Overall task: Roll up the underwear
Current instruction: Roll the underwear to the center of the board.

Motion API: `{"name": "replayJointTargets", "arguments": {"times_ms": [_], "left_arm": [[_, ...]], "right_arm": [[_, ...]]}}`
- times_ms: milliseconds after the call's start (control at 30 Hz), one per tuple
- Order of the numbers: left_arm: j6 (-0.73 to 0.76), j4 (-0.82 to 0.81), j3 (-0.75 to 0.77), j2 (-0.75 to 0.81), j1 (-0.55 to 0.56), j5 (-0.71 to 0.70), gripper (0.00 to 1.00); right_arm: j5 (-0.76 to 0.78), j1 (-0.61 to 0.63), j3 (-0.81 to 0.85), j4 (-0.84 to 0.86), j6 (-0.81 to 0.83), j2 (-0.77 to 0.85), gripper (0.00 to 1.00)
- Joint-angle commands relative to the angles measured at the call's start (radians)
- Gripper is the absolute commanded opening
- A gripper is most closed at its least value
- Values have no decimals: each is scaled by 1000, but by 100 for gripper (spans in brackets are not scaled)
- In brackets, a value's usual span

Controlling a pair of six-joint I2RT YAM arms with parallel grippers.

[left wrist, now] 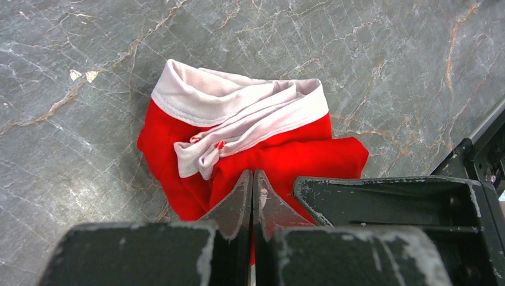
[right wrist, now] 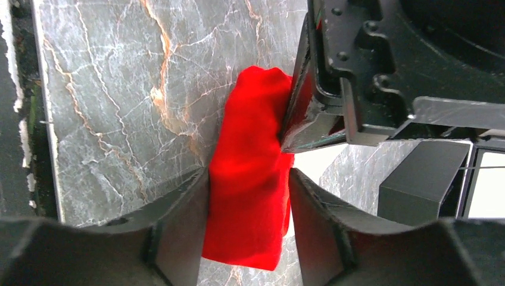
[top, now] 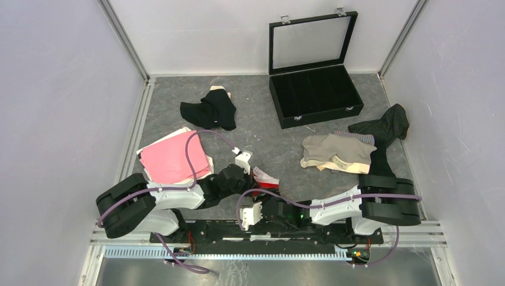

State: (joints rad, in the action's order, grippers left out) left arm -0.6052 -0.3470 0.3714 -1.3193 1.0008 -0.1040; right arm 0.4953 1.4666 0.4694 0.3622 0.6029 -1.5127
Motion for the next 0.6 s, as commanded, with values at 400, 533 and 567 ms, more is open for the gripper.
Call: {"name": "replayJointTargets", "arguments": {"times_ms": [400, 533, 567], "left_arm": [[-67, 131, -67, 118, -32, -123, 2], [-156, 241, -71, 304, -56, -284, 2], [-185, 273, -88, 376, -57, -340, 2]], "right_arm": [[-134, -73, 23, -172, -147, -50, 15], [-243, -90, 25, -180, -177, -16, 8], [-273, -97, 28, -185, -191, -7, 7]]}}
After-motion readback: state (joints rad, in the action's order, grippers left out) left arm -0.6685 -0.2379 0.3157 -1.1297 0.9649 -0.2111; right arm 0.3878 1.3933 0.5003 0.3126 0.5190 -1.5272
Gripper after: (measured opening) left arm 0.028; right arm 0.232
